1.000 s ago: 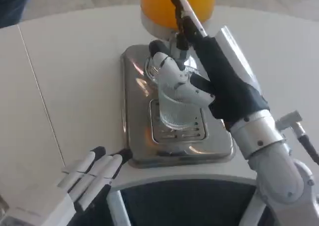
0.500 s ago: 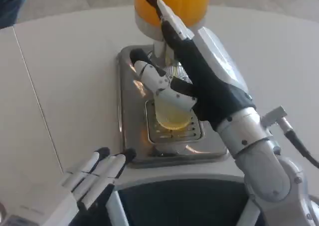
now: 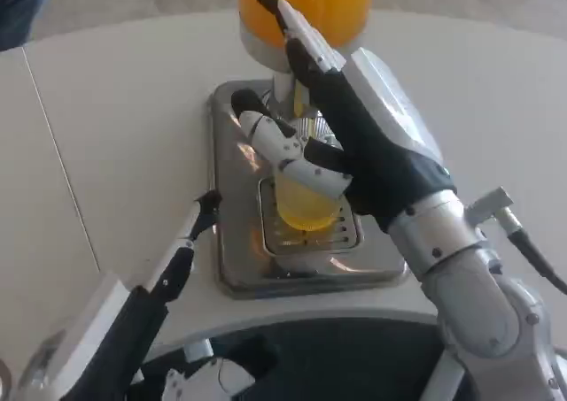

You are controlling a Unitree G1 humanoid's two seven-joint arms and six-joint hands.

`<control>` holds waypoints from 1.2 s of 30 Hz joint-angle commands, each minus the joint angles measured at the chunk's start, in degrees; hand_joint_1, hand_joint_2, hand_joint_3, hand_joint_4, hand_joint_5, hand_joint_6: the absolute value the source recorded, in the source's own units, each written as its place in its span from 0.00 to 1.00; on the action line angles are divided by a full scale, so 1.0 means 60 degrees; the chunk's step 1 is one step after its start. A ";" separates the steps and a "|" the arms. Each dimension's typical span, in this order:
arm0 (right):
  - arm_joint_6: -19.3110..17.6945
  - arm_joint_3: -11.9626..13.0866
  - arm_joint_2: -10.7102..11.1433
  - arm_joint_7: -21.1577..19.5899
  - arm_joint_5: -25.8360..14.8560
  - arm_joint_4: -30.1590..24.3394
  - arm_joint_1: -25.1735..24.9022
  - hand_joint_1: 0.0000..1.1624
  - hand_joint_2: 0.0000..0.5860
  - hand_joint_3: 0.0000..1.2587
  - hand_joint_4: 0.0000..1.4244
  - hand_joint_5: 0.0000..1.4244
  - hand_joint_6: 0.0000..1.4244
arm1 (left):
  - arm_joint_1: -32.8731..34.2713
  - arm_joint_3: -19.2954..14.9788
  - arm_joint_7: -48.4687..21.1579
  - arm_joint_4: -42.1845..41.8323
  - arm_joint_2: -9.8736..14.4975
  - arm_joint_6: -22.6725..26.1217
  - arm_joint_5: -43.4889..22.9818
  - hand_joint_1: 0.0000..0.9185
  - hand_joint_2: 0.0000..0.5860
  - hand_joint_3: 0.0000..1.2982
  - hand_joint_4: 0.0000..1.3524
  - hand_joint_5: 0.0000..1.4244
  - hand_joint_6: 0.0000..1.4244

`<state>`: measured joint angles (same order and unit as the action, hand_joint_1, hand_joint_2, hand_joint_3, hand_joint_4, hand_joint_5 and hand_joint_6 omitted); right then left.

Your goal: Grasp the cup under the faucet to collect the drink, then remove the cup.

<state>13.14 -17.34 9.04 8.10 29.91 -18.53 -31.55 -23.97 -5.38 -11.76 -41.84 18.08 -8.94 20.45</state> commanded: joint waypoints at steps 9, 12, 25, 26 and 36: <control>-0.0009 -0.0280 -0.0040 0.0486 -0.0113 0.0172 -0.0088 0.26 0.84 0.00 0.00 0.00 0.00 | 0.0846 0.1219 0.0412 -0.0104 -0.1324 0.1887 0.1013 0.07 0.09 0.00 0.00 0.06 0.17; 0.0018 -0.0267 -0.0034 0.0505 -0.0109 0.0155 -0.0116 0.26 0.84 0.00 0.00 0.00 0.00 | 0.1067 0.1490 0.0619 0.0045 -0.1558 0.2100 0.1267 0.09 0.08 0.00 0.00 0.07 0.18; 0.0004 -0.0093 -0.0016 0.0516 -0.0112 -0.0099 -0.0116 0.26 0.84 0.00 0.00 0.00 0.00 | 0.1960 0.2589 0.1447 0.1033 -0.2313 0.2315 0.1849 0.10 0.10 0.00 0.00 0.08 0.18; 0.0003 -0.0070 -0.0013 0.0514 -0.0111 -0.0158 -0.0099 0.26 0.84 0.00 0.00 0.00 0.00 | 0.2033 0.2644 0.1490 0.1121 -0.2357 0.2318 0.1851 0.10 0.10 0.00 0.00 0.08 0.18; -0.0184 0.0349 0.0097 0.0445 -0.0185 -0.1368 0.0209 0.40 0.85 0.00 0.00 0.00 0.00 | 0.2208 0.2666 0.1561 0.1387 -0.2357 0.2313 0.1847 0.10 0.10 0.00 0.00 0.09 0.18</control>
<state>13.93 -15.22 9.41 9.75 29.68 -24.38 -30.70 -10.96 10.35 -2.84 -34.55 4.00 4.41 31.72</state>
